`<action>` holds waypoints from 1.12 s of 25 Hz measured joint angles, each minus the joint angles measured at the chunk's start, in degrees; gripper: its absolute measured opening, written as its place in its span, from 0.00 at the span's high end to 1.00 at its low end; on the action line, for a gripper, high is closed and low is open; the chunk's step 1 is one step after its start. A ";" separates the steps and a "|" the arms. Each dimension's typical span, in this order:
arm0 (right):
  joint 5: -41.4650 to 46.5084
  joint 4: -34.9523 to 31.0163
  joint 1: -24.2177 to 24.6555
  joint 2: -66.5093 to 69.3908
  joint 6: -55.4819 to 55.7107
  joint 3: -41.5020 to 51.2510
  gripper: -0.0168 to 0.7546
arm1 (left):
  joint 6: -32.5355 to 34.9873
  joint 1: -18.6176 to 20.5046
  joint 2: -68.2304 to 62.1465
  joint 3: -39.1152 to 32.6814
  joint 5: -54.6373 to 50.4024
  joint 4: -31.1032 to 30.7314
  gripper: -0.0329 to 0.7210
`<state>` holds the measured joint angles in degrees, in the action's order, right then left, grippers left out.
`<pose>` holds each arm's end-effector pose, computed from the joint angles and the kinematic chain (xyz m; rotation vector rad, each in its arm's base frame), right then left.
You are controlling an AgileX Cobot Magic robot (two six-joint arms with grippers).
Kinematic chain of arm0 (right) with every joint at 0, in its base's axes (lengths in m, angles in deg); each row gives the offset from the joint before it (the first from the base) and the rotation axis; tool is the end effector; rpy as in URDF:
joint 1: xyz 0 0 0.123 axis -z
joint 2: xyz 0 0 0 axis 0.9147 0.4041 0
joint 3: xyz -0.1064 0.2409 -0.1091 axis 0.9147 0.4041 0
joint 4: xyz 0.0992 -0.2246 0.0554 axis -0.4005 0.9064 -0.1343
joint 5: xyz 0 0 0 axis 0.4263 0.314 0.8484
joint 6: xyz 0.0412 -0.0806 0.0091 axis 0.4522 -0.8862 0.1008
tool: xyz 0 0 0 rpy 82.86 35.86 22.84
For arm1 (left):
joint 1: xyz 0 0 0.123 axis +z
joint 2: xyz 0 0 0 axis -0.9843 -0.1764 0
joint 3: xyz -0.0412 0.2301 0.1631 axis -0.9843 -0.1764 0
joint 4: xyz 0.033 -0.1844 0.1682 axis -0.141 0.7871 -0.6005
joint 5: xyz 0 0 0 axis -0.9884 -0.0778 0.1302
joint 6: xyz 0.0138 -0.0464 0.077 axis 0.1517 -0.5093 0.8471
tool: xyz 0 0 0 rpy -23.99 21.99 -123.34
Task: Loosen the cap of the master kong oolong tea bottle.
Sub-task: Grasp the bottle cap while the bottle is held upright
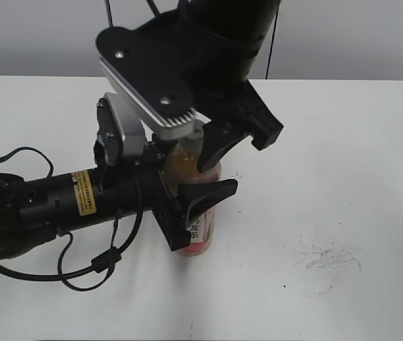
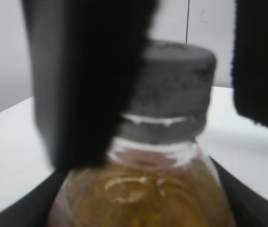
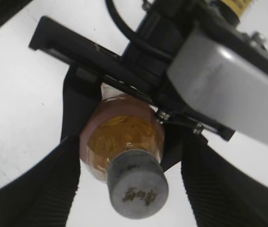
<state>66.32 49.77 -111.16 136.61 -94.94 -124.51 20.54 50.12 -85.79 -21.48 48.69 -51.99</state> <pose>0.2680 0.2871 0.2993 -2.6793 0.9077 0.0203 0.2494 -0.2090 0.1312 1.0224 1.4024 -0.8739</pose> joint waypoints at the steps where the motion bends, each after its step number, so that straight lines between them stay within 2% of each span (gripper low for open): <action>1: 0.00 0.78 0.00 0.00 5.75 0.00 0.29 | 0.00 0.00 0.00 0.00 0.00 0.00 0.37; 7: -2.18 6.77 0.00 0.00 53.41 0.00 0.26 | -0.05 0.00 0.00 0.00 0.00 0.02 0.37; 11: -2.91 7.11 0.00 0.00 74.44 0.00 0.26 | -0.26 0.00 0.00 0.00 0.00 0.29 0.37; 16: -2.97 7.16 0.00 0.00 94.62 0.00 0.29 | -0.39 0.00 0.00 0.00 -0.06 0.96 0.37; 20: -2.44 7.05 0.00 0.00 101.34 0.00 0.42 | -0.56 0.00 0.00 0.00 -0.24 1.57 0.37; 25: -2.07 6.24 -0.32 0.00 101.79 0.00 0.60 | -0.56 -0.07 0.00 0.00 -0.29 1.74 0.37; 28: -2.02 6.17 -0.32 0.00 97.16 0.00 0.62 | -0.51 -0.14 0.00 0.00 -0.34 1.88 0.37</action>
<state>64.31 55.94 -111.48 136.61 2.22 -124.51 20.04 49.98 -85.79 -21.48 48.35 -50.11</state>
